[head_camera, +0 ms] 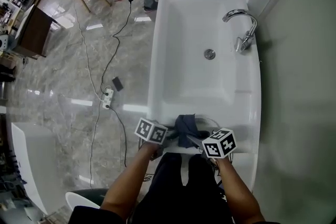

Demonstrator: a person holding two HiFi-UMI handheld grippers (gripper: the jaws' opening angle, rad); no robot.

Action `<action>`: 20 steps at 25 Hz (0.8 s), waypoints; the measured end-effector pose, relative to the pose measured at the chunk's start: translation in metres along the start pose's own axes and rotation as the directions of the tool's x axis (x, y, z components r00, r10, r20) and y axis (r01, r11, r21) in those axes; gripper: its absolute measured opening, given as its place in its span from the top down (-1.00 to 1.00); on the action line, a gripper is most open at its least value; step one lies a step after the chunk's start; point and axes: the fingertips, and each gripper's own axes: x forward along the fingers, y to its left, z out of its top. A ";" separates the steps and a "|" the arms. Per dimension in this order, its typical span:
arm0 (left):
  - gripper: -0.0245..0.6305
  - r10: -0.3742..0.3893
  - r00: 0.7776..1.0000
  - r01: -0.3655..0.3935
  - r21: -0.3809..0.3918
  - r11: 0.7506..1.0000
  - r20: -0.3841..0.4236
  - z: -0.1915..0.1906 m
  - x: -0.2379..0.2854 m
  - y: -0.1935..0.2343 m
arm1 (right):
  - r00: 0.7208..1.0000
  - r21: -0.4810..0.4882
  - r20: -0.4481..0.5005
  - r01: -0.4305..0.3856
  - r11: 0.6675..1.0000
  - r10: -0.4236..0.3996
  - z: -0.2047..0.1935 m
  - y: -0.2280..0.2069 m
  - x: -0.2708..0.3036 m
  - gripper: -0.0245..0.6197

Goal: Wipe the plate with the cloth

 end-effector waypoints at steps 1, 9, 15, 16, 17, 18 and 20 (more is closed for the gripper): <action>0.83 0.001 1.000 -0.001 0.000 1.000 -0.001 0.000 0.000 0.000 | 1.000 0.001 -0.027 0.010 1.000 -0.010 -0.006 -0.005 0.006 0.77; 0.83 0.007 1.000 -0.007 0.005 1.000 -0.003 -0.002 -0.002 0.001 | 0.982 0.101 -0.061 0.183 0.978 -0.178 -0.038 -0.072 -0.058 0.77; 0.83 0.009 1.000 -0.009 -0.001 1.000 -0.002 -0.002 -0.003 0.001 | 0.954 0.165 0.027 0.291 0.943 -0.299 -0.043 -0.095 -0.131 0.77; 0.83 0.010 1.000 -0.010 -0.002 1.000 -0.002 -0.003 -0.004 0.001 | 0.948 0.160 0.049 0.303 0.940 -0.314 -0.039 -0.094 -0.142 0.77; 0.83 0.010 1.000 -0.010 -0.001 1.000 -0.003 -0.003 -0.004 0.001 | 0.945 0.146 0.073 0.307 0.940 -0.320 -0.031 -0.089 -0.150 0.77; 0.83 0.010 1.000 -0.010 -0.001 1.000 -0.003 -0.002 -0.004 0.001 | 0.944 0.124 0.099 0.301 0.945 -0.314 -0.022 -0.080 -0.155 0.77; 0.83 0.011 1.000 -0.011 -0.001 1.000 -0.003 -0.002 -0.004 0.001 | 0.955 0.077 0.148 0.247 0.966 -0.256 -0.001 -0.055 -0.151 0.77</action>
